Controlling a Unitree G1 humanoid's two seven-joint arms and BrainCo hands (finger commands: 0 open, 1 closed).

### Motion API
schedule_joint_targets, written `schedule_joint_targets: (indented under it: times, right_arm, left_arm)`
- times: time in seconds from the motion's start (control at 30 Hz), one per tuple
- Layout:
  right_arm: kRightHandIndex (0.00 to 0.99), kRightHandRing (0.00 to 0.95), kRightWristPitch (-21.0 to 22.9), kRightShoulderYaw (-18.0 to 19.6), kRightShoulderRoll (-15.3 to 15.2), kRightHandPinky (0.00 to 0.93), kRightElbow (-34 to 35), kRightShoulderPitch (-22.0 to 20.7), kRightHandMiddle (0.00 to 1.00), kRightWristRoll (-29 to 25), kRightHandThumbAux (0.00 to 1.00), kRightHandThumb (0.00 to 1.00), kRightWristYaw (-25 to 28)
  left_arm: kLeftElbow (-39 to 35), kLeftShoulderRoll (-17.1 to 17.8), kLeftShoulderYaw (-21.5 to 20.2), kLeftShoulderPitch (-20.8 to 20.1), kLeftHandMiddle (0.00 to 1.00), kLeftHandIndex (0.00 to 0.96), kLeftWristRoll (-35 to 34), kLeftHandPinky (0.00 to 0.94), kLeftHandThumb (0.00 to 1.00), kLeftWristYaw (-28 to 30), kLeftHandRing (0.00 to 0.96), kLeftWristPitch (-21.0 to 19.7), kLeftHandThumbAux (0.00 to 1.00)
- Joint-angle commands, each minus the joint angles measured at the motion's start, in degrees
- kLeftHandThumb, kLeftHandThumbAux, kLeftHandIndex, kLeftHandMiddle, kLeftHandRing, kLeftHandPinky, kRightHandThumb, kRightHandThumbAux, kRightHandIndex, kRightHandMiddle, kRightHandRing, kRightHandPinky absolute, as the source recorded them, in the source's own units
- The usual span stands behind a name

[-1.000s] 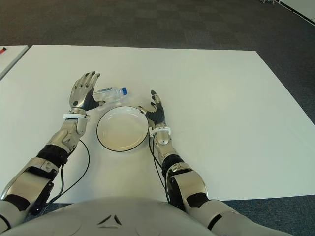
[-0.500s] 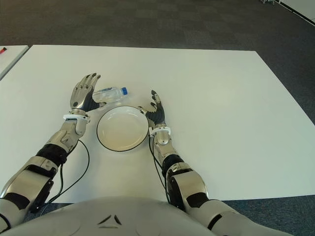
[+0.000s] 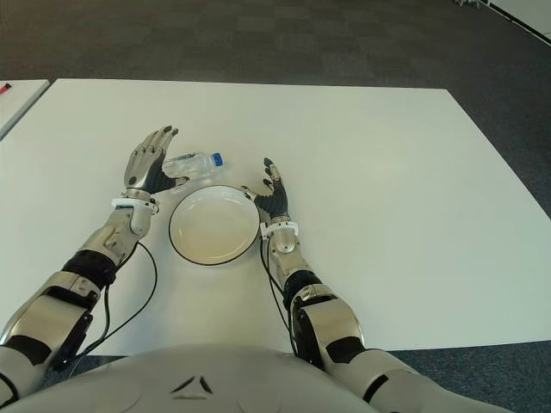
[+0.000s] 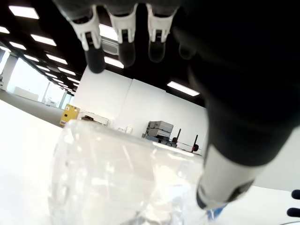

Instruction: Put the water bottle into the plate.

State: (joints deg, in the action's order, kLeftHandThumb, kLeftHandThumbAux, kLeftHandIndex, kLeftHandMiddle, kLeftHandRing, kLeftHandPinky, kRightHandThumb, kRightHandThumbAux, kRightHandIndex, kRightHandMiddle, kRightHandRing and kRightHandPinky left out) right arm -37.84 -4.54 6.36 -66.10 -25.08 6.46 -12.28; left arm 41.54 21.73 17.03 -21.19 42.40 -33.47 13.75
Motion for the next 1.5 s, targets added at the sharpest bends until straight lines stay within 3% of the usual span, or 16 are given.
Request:
schedule_joint_targets:
  times: [0.03, 0.4, 1.13, 1.5]
  right_arm:
    - [0.06, 0.044, 3.65, 0.6, 4.97, 0.116, -3.78, 0.3, 0.029, -0.49, 0.915, 0.0, 0.09]
    - [0.077, 0.061, 2.06, 1.62, 5.74, 0.127, -4.23, 0.3, 0.044, -1.22, 0.949, 0.014, 1.16]
    - [0.072, 0.06, 1.79, 2.51, 6.44, 0.113, -4.46, 0.22, 0.055, -2.62, 0.945, 0.063, 2.95]
    - [0.078, 0.069, 1.67, 2.18, 6.94, 0.124, -4.35, 0.28, 0.065, -2.45, 0.939, 0.076, 2.39]
  left_arm:
    - [-1.31, 1.18, 0.78, 0.02, 0.049, 0.0, -1.27, 0.123, 0.0, 4.67, 0.074, 0.54, 0.883]
    - [-4.6, 2.71, 1.33, 0.12, 0.002, 0.0, -1.39, 0.009, 0.0, 11.98, 0.003, -0.56, 0.868]
    - [-5.62, 3.54, 2.92, -0.73, 0.0, 0.0, -1.13, 0.0, 0.0, 18.18, 0.0, -3.23, 0.862]
    - [-3.58, 3.32, 4.95, -3.92, 0.0, 0.0, -0.39, 0.0, 0.0, 27.18, 0.0, -9.25, 0.864]
